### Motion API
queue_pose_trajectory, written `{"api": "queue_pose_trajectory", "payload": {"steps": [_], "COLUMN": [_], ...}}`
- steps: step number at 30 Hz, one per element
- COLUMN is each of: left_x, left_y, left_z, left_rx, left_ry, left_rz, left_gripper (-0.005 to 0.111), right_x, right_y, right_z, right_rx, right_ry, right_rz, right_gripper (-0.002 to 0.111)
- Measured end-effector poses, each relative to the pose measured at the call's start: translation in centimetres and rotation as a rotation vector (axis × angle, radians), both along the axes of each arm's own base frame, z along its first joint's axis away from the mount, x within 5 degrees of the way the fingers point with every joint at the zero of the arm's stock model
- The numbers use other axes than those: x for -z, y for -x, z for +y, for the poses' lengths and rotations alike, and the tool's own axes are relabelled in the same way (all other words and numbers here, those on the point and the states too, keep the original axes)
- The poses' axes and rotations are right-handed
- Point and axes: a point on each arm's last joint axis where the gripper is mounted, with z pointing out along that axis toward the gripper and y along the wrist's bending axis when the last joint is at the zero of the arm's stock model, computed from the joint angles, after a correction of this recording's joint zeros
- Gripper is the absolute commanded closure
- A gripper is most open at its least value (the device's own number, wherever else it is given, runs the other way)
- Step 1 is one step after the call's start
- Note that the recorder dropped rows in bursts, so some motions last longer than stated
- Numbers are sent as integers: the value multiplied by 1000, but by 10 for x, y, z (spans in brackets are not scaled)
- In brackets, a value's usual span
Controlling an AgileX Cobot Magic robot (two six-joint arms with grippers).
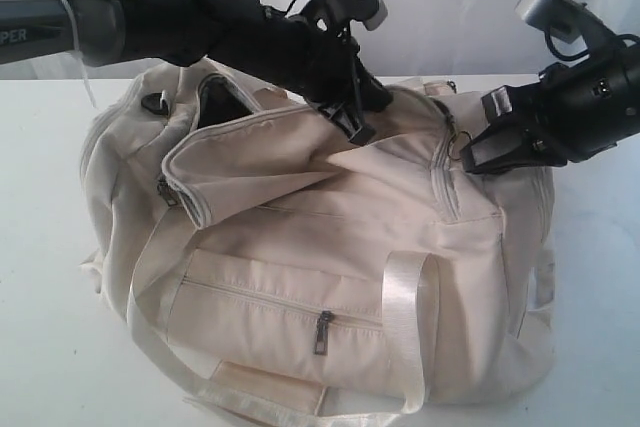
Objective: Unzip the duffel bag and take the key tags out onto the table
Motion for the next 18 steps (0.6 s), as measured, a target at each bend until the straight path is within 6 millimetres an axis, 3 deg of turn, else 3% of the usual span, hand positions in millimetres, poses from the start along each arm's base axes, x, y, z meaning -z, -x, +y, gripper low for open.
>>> {"api": "queue_pose_trajectory", "payload": {"steps": [2, 8, 10, 18], "left_x": [2, 7, 5, -16], "left_y": [4, 9, 8, 25], "left_z": [0, 3, 2, -27], "left_rx": [49, 135, 126, 154], "left_ry": [-34, -119, -117, -115], "left_rz": [7, -4, -32, -313], "left_gripper": [89, 28, 24, 36], "right_x": [0, 0, 1, 1], "right_y": [-1, -3, -3, -4], "right_z": [0, -1, -1, -3], "right_rx": [9, 24, 24, 48], "right_ry": [5, 15, 20, 41], "right_rz": [-12, -30, -32, -31], "right_gripper": [108, 108, 108, 108]}}
